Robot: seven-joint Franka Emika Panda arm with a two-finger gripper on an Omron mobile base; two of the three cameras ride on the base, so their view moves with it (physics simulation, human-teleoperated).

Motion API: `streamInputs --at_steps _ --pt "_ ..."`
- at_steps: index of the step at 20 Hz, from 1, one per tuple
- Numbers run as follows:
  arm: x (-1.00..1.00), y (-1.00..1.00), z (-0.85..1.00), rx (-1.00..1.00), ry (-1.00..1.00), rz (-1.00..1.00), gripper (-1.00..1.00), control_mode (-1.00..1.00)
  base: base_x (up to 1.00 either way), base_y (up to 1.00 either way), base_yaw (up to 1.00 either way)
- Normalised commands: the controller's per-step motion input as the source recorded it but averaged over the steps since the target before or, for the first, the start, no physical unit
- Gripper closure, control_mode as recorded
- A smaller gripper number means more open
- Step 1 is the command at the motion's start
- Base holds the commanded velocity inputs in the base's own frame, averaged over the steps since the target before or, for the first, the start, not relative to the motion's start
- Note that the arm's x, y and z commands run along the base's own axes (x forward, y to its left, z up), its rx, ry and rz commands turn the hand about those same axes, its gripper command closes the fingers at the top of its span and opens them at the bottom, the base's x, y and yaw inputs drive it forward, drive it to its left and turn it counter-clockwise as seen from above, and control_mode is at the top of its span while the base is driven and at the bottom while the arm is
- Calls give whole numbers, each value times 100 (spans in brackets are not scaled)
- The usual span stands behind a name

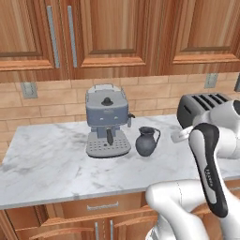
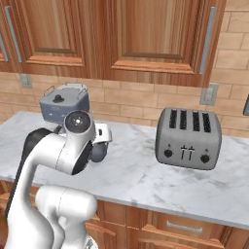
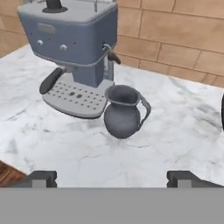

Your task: Move the bell pepper and bread from the top shelf to the second highest shelf to make space. Then, place the pitcher from the counter on the cleared top shelf.

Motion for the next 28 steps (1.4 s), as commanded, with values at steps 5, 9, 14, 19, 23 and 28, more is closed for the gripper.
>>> streamInputs --at_steps 5,9,14,19,23,28 --pt "30 -9 -44 0 -5 45 -100 -100 0 0 0" --pt "35 0 -43 0 -22 31 -100 -100 0 0 0" --pt "30 0 -9 0 -15 21 -100 -100 0 0 0" --pt "44 0 1 1 -2 12 -100 -100 0 0 0" --pt "43 0 6 2 0 5 -100 -100 0 0 0" --pt "40 0 3 2 0 2 -100 -100 0 0 0"
